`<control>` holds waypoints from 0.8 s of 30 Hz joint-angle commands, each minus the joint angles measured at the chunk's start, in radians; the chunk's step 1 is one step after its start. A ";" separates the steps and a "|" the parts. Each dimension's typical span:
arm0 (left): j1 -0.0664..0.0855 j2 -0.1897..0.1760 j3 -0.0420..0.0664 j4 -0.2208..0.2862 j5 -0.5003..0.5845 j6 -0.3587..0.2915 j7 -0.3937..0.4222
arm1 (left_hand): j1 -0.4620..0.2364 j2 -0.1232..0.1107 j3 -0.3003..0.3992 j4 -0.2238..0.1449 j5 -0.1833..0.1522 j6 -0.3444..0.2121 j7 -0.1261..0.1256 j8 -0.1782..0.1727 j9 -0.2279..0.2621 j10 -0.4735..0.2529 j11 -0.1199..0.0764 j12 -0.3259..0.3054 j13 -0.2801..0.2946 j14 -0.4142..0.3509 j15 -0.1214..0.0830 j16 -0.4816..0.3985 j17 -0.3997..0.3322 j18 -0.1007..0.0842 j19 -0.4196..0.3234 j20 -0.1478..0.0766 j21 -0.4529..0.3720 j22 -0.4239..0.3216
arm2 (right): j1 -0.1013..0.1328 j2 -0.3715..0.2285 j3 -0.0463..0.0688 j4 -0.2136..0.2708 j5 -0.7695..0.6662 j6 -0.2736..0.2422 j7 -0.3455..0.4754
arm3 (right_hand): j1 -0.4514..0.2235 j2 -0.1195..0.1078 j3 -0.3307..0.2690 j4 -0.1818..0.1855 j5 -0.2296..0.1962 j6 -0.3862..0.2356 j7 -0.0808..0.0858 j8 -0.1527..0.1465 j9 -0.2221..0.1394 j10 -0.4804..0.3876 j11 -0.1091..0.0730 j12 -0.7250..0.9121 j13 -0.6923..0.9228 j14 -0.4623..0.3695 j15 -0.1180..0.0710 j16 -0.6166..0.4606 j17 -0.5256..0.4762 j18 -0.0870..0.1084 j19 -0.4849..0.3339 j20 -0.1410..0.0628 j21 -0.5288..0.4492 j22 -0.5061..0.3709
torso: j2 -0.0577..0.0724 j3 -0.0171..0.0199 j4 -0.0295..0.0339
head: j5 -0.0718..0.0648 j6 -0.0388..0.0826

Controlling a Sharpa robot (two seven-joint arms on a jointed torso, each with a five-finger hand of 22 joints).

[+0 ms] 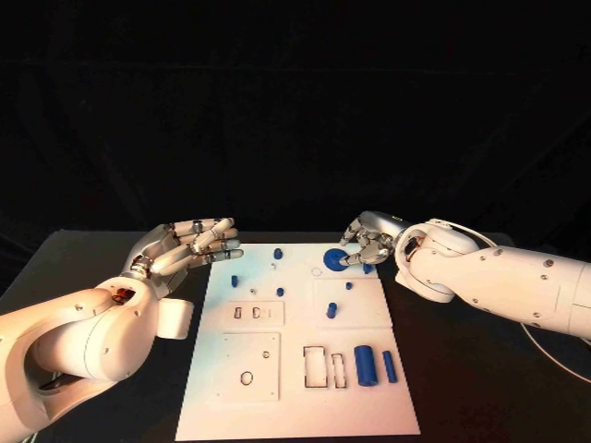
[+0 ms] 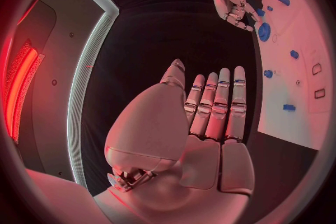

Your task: Assemble the parts on the task board

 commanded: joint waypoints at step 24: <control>0.001 0.003 0.001 0.000 0.004 0.023 0.003 | 0.012 0.000 -0.003 -0.006 -0.004 -0.002 0.006 -0.004 -0.001 0.002 0.004 -0.007 -0.001 -0.003 0.002 -0.005 0.001 0.013 0.009 -0.001 -0.002 -0.002 | -0.008 0.084 -0.005 -0.093 -0.044 0.084 -0.075 | 0.032 0.024 -0.010 0.006 0.006 -0.018 0.004 0.023 0.005 0.037 0.004 0.059 0.070 0.091 0.015 0.022 0.201 -0.019 0.099 0.013 0.010 0.255 | 0.000 0.0008 0.0006 | 0.005 -0.002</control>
